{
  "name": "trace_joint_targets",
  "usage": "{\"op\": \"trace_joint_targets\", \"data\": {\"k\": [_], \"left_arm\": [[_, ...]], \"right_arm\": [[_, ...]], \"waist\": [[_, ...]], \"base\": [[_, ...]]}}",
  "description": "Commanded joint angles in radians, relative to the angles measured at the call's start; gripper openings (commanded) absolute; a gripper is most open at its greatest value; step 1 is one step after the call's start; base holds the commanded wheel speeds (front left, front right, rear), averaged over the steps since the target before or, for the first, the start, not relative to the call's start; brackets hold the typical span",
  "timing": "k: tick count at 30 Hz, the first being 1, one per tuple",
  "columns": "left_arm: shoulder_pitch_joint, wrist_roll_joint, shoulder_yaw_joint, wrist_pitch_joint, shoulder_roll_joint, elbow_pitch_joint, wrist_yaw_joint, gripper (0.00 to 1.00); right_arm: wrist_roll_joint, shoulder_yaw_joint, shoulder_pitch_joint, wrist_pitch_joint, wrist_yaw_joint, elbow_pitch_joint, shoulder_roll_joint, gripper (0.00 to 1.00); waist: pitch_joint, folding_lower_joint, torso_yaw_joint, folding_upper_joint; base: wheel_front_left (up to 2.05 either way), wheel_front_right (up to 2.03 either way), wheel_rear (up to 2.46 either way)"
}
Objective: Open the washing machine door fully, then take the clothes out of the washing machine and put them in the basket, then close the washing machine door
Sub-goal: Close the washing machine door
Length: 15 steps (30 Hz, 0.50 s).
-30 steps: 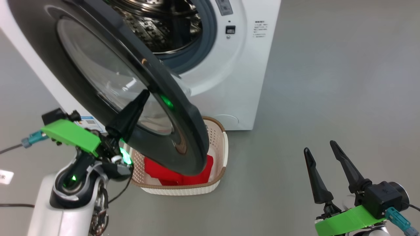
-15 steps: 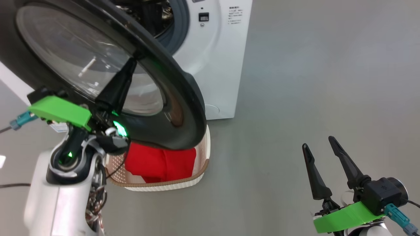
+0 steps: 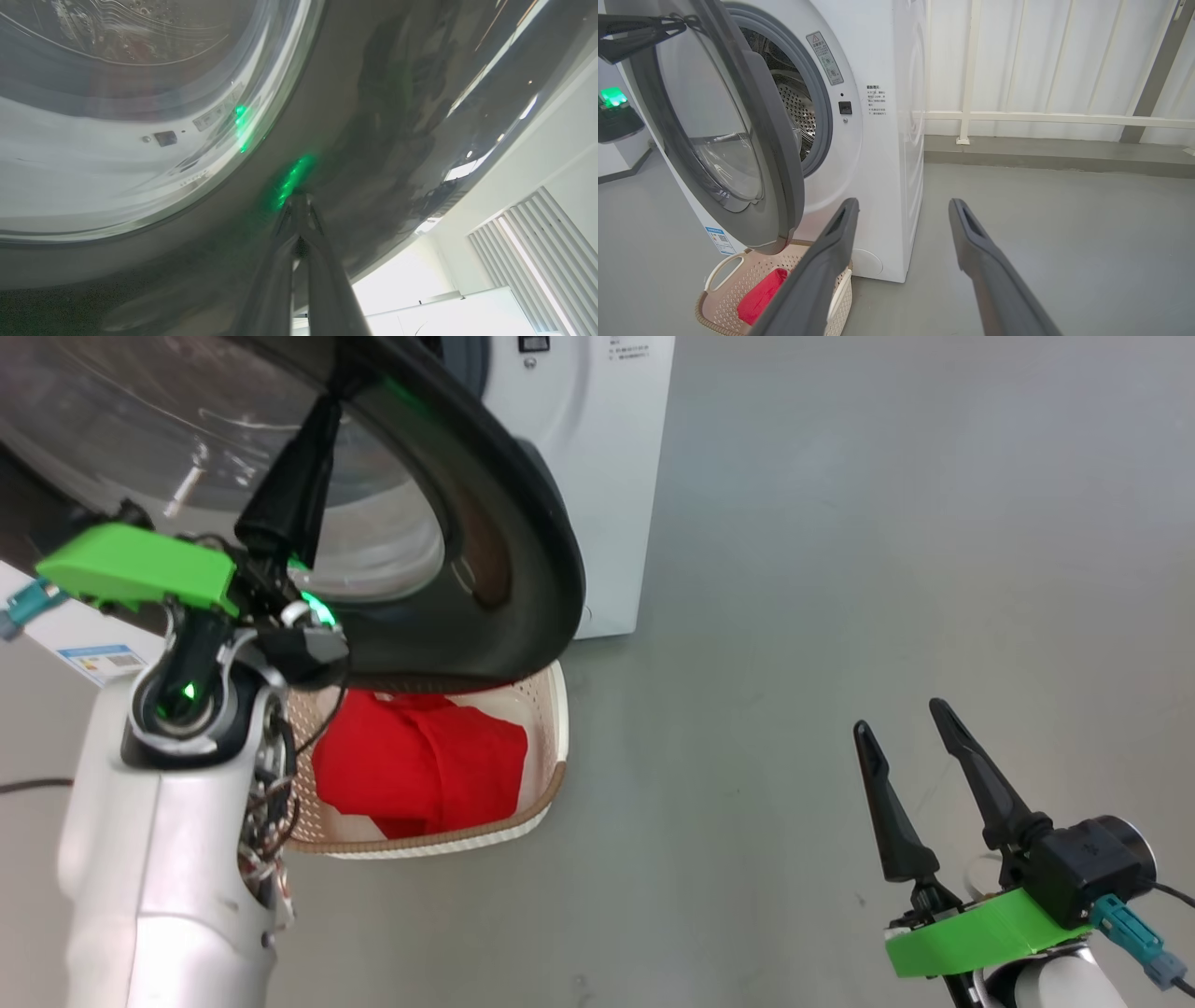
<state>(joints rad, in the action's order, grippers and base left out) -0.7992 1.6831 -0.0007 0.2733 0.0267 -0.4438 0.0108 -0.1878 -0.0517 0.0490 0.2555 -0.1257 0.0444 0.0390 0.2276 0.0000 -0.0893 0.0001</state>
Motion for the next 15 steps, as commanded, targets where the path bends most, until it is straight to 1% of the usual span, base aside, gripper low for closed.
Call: {"op": "trace_joint_targets", "data": {"k": [1, 15], "left_arm": [[-0.048, -0.015, 0.018, -0.008, 0.023, 0.013, 0.019, 0.00], [-0.179, -0.033, 0.022, -0.011, 0.040, -0.108, 0.061, 0.00]], "right_arm": [[-0.010, -0.030, 0.038, 0.006, -0.005, -0.023, 0.011, 1.00], [-0.021, -0.041, 0.081, 0.006, -0.005, -0.019, 0.011, 1.00]], "waist": [[0.016, 0.0000, -0.011, -0.0001], [0.082, 0.0000, -0.053, -0.0001]], "base": [[0.00, 0.00, 0.00], [0.00, 0.00, 0.00]]}}
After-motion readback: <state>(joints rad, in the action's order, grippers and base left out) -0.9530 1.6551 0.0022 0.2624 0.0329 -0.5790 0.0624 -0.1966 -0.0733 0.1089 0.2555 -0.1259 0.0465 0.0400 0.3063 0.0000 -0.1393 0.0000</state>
